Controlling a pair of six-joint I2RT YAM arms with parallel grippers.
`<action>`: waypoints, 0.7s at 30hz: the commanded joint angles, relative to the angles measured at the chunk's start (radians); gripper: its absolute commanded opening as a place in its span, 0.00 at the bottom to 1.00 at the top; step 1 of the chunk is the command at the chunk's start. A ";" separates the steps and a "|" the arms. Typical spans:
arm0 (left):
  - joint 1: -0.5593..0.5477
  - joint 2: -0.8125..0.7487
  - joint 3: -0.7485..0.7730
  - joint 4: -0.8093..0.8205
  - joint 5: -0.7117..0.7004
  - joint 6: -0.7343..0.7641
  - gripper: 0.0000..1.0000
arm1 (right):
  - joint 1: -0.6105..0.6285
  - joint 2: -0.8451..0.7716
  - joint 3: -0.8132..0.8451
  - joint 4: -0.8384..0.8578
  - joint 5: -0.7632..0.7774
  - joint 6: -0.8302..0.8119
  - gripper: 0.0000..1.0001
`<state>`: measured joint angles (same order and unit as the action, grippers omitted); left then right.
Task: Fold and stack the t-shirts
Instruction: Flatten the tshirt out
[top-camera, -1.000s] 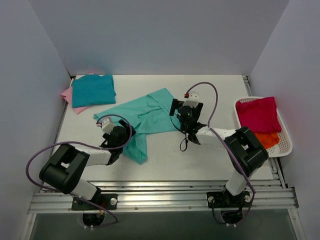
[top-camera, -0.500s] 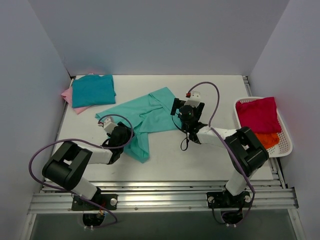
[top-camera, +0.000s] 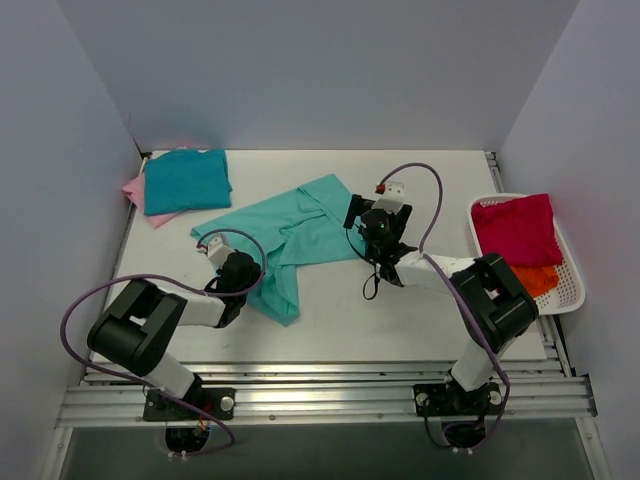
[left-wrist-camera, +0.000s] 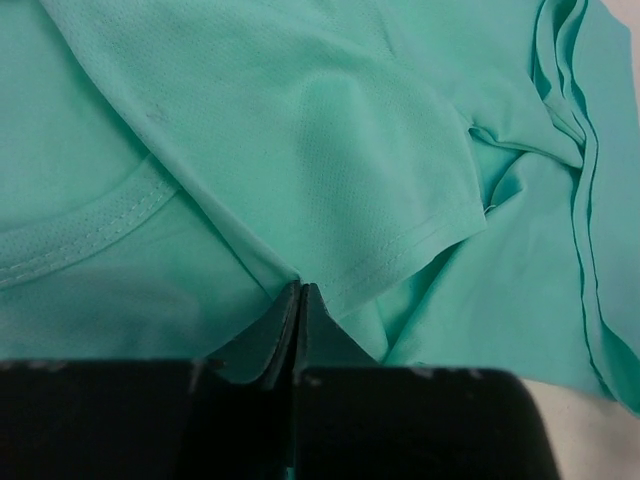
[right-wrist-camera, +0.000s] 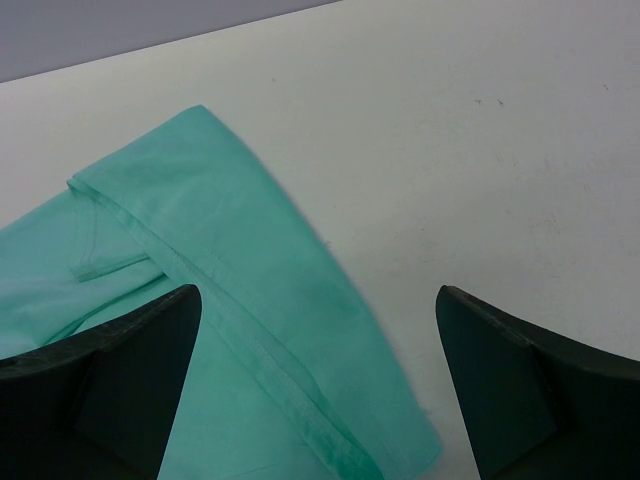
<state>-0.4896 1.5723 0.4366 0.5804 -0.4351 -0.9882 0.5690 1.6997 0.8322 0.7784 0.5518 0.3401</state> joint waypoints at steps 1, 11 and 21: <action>0.008 0.012 0.013 0.056 0.009 0.002 0.02 | -0.008 -0.020 0.005 0.019 0.008 0.005 1.00; 0.013 -0.122 0.027 -0.005 -0.042 0.058 0.02 | -0.018 0.018 0.131 -0.039 -0.076 0.023 1.00; 0.069 -0.193 0.062 -0.042 0.001 0.102 0.02 | -0.006 0.369 0.657 -0.251 -0.303 0.077 1.00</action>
<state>-0.4473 1.3987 0.4740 0.5484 -0.4583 -0.9134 0.5579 1.9995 1.3891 0.6136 0.3328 0.3927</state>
